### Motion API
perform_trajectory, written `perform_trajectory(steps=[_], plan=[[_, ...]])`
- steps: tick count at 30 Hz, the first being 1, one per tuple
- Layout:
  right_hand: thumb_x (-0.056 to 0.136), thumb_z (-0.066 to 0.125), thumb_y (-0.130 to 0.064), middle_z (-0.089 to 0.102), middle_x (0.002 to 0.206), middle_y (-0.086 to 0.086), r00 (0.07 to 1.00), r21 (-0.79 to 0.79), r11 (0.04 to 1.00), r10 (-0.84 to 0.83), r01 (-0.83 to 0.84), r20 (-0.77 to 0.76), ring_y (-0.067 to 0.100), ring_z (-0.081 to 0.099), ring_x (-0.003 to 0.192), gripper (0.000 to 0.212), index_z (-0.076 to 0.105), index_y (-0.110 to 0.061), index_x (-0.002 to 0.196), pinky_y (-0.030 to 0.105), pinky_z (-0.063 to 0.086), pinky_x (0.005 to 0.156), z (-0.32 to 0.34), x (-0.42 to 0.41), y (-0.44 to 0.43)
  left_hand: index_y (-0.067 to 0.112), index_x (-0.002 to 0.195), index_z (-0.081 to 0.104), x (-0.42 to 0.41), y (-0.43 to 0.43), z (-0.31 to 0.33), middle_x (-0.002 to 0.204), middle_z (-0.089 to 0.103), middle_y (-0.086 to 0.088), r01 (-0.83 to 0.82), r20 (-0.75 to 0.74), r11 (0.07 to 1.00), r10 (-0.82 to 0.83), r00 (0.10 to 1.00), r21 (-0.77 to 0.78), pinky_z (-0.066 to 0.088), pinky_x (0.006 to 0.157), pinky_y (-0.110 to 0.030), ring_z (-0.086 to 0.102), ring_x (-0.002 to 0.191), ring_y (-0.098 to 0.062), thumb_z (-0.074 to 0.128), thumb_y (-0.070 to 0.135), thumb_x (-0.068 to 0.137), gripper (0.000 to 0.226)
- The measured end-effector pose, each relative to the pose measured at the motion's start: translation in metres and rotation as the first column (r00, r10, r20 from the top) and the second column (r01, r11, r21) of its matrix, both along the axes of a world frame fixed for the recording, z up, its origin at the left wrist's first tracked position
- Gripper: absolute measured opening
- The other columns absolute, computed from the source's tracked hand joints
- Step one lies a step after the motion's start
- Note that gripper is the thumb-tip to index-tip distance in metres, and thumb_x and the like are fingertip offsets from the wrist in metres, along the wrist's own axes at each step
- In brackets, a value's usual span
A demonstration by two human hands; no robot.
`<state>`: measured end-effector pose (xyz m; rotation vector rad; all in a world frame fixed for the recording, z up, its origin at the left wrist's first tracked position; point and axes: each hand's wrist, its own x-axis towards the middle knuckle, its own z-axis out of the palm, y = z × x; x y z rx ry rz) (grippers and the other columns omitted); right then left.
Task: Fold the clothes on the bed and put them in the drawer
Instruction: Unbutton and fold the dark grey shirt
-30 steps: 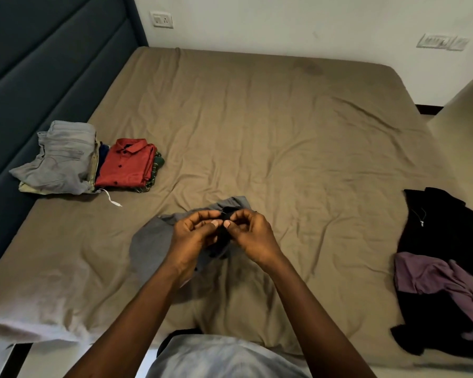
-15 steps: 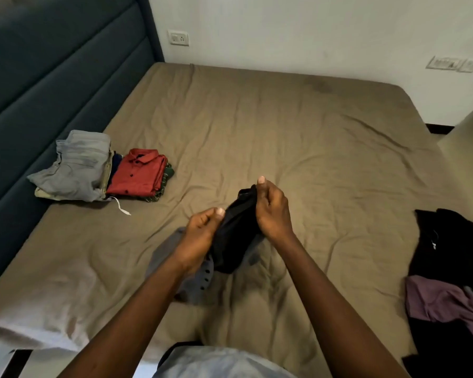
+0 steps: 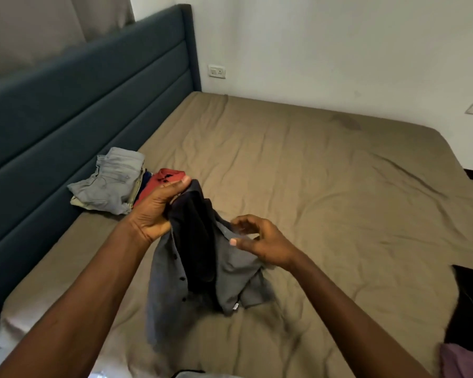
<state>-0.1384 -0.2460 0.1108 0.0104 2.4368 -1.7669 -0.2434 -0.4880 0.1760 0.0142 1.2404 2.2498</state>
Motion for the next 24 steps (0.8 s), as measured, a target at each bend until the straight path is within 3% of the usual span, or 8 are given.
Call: perform_trajectory(steps=[2,6,9,11,15,19,21,24], plan=[[0.088,0.080,-0.023,0.069,0.124,-0.004,1.000,-0.017,1.000,-0.015,0.015,-0.018,0.004,0.063,0.116,0.042,0.065,-0.017,0.127,0.028,0.051,0.102,-0.003,-0.017,-0.018,0.009,0.106,0.057,0.002,0.001,0.012,0.105,0.048,-0.018,0.069,-0.046,0.998,-0.069,0.997,-0.002,0.041,0.108,-0.042,0.052,0.101,-0.029,0.101,0.027,0.061,0.066],[0.088,0.075,-0.021,0.064,0.131,-0.007,0.998,-0.009,0.998,0.059,-0.059,-0.032,0.004,0.057,0.125,0.046,0.061,-0.022,0.131,0.023,0.044,0.101,-0.003,-0.037,-0.040,0.008,0.086,0.052,0.007,-0.001,0.041,0.077,0.046,-0.010,0.155,-0.151,0.987,-0.160,0.975,-0.046,0.058,0.075,-0.031,0.054,0.073,-0.020,0.097,0.027,0.065,0.053],[0.083,0.071,-0.012,0.063,0.128,0.000,0.989,-0.083,0.990,0.104,-0.113,-0.107,0.008,0.060,0.119,0.044,0.061,-0.016,0.125,0.019,0.044,0.100,0.007,-0.050,-0.041,0.004,0.083,0.059,0.008,-0.011,0.061,0.074,0.056,-0.010,0.240,-0.248,0.951,-0.284,0.926,-0.193,0.055,0.068,-0.025,0.060,0.067,-0.015,0.084,0.024,0.080,0.032],[0.082,0.070,-0.013,0.064,0.108,0.008,0.982,-0.198,0.962,0.177,-0.187,-0.069,0.017,0.061,0.102,0.035,0.063,0.000,0.113,0.025,0.047,0.092,0.019,-0.058,-0.037,0.008,0.079,0.068,0.006,-0.019,0.070,0.074,0.064,-0.007,0.245,-0.270,0.935,-0.313,0.911,-0.256,0.055,0.067,-0.023,0.064,0.067,-0.013,0.078,0.022,0.084,0.018],[0.085,0.067,-0.027,0.063,0.093,0.007,0.883,-0.565,0.783,0.428,-0.258,0.190,0.016,0.060,0.083,0.033,0.063,-0.004,0.108,0.023,0.047,0.073,0.045,-0.068,-0.029,0.009,0.080,0.071,-0.007,-0.032,0.080,0.075,0.066,-0.005,0.257,-0.280,0.902,-0.362,0.889,-0.348,0.055,0.067,-0.022,0.065,0.067,-0.012,0.093,0.041,0.069,0.040],[0.094,0.072,-0.010,0.069,0.090,0.006,0.910,-0.397,0.862,0.394,-0.315,0.132,0.017,0.065,0.083,0.006,0.069,-0.005,0.097,0.024,0.052,0.077,0.047,-0.077,-0.009,0.016,0.074,0.076,-0.016,-0.037,0.084,0.073,0.070,0.002,0.220,-0.253,0.894,-0.334,0.908,-0.390,0.055,0.064,-0.019,0.067,0.066,-0.007,0.091,0.039,0.068,0.028],[0.092,0.074,-0.008,0.072,0.085,0.004,0.937,-0.330,0.904,0.327,-0.272,0.122,0.015,0.067,0.078,0.004,0.071,-0.005,0.091,0.023,0.053,0.072,0.048,-0.078,0.000,0.016,0.075,0.078,-0.022,-0.035,0.081,0.077,0.073,0.000,0.156,-0.205,0.900,-0.257,0.944,-0.407,0.056,0.065,-0.019,0.070,0.070,-0.008,0.085,0.032,0.070,0.018],[0.089,0.079,-0.012,0.069,0.069,-0.003,0.974,-0.133,0.976,0.190,-0.174,0.122,0.006,0.060,0.063,0.008,0.074,-0.010,0.083,0.021,0.046,0.060,0.041,-0.075,0.015,0.007,0.084,0.073,-0.042,-0.028,0.058,0.080,0.074,-0.005,-0.027,-0.161,0.867,-0.062,0.985,-0.498,0.057,0.065,-0.021,0.069,0.074,-0.014,0.082,0.026,0.073,0.024]])
